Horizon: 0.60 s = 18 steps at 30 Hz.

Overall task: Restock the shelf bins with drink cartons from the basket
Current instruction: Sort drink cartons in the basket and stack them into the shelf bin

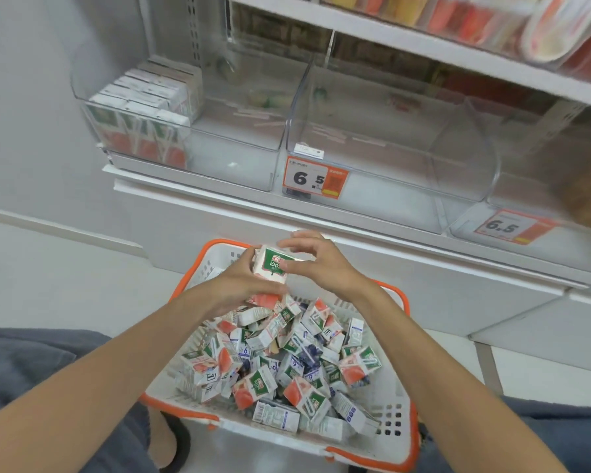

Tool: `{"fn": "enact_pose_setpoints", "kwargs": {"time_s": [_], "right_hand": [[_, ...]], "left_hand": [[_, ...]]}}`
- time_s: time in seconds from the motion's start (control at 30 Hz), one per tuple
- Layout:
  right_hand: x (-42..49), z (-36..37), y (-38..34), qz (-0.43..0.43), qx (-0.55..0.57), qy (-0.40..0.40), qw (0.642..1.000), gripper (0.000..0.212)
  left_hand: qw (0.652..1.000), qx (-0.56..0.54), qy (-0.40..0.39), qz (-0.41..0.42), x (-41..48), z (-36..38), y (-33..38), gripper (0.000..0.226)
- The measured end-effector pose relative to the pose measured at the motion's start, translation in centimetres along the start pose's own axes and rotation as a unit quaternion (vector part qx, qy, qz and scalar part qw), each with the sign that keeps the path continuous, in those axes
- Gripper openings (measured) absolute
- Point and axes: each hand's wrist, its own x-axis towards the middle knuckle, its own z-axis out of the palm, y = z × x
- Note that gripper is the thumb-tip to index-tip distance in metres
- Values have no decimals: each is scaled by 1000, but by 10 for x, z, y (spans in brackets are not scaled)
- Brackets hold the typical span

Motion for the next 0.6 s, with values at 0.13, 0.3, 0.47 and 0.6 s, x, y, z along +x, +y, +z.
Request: {"fn": "enact_pose_setpoints", "kwargs": {"time_s": [0.13,0.3,0.47,0.6], "right_hand": [[5,0,-30,29,7,-100,995,74],[32,-3,-98,-50,-24,-48,997,62],[82,-8,-164,-142,32,86,986,54],[144,-3,-188,-172,41,180,968,65]], "left_hand": [[993,86,29,71,-11,-8,26,120],[964,134,102,208,-26,-26,85,129],[891,254,197,322,-25,-91,159,125],[782,464,298,290,-1,-161,174,116]]}}
